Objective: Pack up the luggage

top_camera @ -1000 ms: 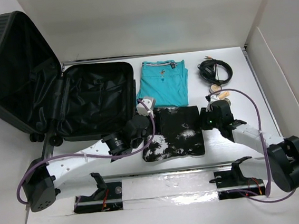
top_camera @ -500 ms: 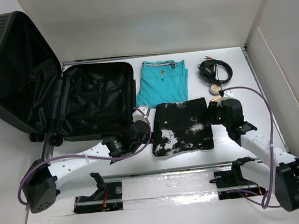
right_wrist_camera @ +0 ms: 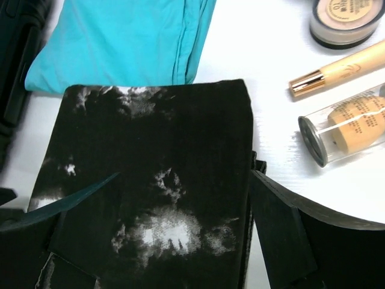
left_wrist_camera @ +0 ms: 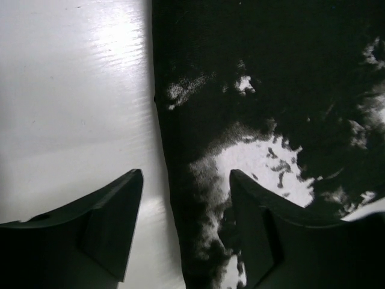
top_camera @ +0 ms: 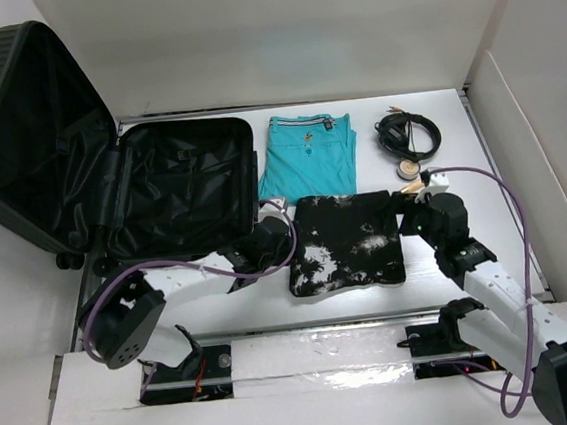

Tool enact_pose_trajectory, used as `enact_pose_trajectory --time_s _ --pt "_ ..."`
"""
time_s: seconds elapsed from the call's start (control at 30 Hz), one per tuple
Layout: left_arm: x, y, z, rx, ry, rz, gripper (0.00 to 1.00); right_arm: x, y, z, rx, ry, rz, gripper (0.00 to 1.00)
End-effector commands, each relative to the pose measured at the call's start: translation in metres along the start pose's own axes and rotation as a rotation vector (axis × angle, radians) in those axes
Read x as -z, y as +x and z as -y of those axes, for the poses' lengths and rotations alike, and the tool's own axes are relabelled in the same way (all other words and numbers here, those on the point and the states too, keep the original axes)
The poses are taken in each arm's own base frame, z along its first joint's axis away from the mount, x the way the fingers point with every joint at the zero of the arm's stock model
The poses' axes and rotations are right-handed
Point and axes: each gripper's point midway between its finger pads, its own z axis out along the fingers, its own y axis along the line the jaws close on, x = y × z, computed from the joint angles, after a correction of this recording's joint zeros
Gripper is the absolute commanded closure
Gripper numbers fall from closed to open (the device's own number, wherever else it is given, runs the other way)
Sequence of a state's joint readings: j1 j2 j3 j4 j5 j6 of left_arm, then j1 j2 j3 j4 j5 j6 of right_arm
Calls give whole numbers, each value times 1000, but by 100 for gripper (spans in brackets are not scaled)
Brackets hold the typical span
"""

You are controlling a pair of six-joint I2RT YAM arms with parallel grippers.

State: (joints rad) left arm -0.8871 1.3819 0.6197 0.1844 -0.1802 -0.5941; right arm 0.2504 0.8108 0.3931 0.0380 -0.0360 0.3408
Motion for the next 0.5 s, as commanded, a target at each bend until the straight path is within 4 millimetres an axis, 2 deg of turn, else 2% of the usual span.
enact_pose_trajectory --time_s 0.0,0.07,0.1,0.2,0.3,0.4,0.47 --pt "-11 -21 20 36 47 50 45 1 -4 -10 27 -37 29 11" --pt "-17 -22 15 31 6 49 47 4 -8 -14 34 -49 48 11" --pt "-23 -14 12 15 -20 28 46 5 -8 -17 42 -62 51 11" --pt "-35 -2 6 -4 -66 -1 35 8 -13 -23 41 -87 74 11" --pt "-48 9 9 -10 -52 -42 32 9 -10 -32 46 -121 80 12" --pt "-58 18 15 -3 -23 -67 33 9 -10 -41 59 -140 79 12" --pt "-62 19 23 10 12 -79 43 9 -11 -49 60 -162 85 12"
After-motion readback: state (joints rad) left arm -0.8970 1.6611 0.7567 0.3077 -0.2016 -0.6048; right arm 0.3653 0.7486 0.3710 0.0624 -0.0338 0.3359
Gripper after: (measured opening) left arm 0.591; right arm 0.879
